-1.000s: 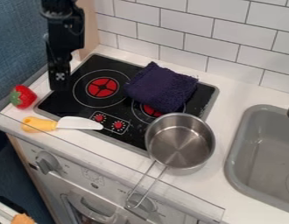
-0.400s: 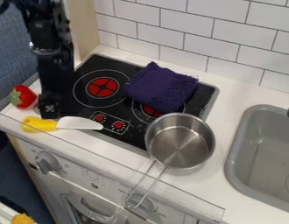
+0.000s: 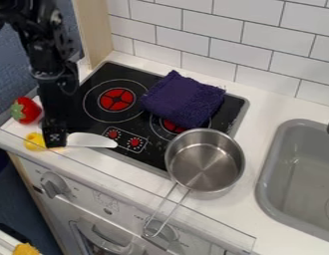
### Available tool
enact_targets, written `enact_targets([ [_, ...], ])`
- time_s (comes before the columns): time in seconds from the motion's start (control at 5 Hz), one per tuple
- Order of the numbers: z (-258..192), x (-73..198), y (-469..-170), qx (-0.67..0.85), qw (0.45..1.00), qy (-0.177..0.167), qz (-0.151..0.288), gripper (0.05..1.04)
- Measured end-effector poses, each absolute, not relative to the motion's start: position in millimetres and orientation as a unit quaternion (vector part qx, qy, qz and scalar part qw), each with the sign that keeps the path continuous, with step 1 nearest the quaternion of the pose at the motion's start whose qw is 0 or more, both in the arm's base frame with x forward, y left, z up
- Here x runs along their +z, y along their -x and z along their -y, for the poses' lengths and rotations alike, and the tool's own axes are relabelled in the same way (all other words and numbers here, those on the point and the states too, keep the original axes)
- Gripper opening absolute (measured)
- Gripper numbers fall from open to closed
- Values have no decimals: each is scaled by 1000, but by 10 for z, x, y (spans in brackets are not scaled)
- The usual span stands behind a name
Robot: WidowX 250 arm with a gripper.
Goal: Put the yellow knife on the purple cloth on the right burner
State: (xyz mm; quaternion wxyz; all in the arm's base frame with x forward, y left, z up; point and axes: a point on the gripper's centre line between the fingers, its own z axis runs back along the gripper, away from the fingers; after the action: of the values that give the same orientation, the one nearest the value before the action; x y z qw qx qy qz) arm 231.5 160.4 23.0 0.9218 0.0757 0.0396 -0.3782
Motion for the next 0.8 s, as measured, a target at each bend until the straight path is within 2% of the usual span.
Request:
enact_targets([
  [0.6,-1606,62,-2339,-368,927,-73,-26,999],
  [0.8,-1626,43,-2309,-370,927,-59,0,999],
])
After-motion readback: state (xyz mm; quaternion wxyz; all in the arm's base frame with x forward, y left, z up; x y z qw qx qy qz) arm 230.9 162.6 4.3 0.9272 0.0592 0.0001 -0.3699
